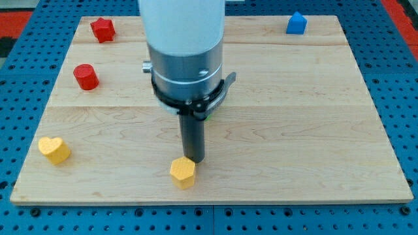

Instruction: Move your arm towards green star

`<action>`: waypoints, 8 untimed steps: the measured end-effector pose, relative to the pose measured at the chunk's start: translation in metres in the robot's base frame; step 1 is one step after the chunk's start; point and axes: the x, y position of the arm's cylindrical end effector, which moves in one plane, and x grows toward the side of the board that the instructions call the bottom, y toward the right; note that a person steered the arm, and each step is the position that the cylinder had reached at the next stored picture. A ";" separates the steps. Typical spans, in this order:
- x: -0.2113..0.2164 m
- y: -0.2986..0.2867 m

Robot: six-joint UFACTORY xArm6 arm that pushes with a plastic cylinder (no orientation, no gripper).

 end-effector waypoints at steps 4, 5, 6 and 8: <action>-0.034 0.014; -0.034 0.014; -0.034 0.007; -0.038 -0.051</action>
